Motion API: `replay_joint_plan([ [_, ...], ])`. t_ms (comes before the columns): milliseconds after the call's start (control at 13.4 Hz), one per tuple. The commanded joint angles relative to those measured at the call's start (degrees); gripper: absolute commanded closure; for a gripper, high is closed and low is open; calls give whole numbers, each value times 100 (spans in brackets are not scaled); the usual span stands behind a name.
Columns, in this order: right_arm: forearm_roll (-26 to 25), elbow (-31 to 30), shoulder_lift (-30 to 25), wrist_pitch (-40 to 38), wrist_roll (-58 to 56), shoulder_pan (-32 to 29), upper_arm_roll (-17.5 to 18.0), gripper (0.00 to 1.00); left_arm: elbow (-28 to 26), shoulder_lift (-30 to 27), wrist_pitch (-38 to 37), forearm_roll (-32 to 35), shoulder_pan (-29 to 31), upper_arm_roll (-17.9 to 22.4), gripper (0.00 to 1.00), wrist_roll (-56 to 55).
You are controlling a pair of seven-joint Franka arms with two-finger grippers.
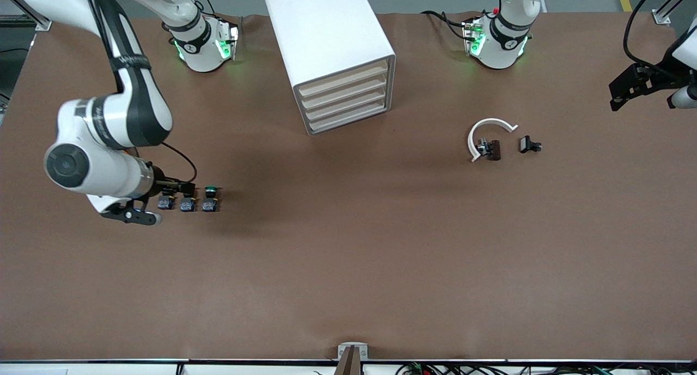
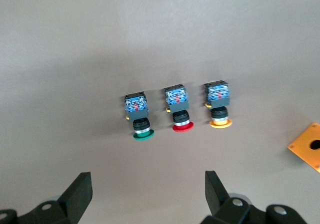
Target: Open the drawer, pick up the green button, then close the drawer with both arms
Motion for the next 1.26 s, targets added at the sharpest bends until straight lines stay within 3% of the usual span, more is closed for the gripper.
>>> replay_joint_plan([
  [0,-72,-105,-613,-259,-372,-293,69,0,-181,-133,79,-278,67,80,0,114],
  [595,-19,-61,-1651,-725,-1535,-1006,69,0,-409,-238,263,-410,41,-43,0,105],
  [967,-19,1079,-1793,-2129,-1535,-1006,87,0,-401,-194,272,-410,32,-43,0,105],
  [1190,-19,1249,-1793,-2247,-1544,-1024,60,0,-366,-185,202,-410,41,-43,0,114],
])
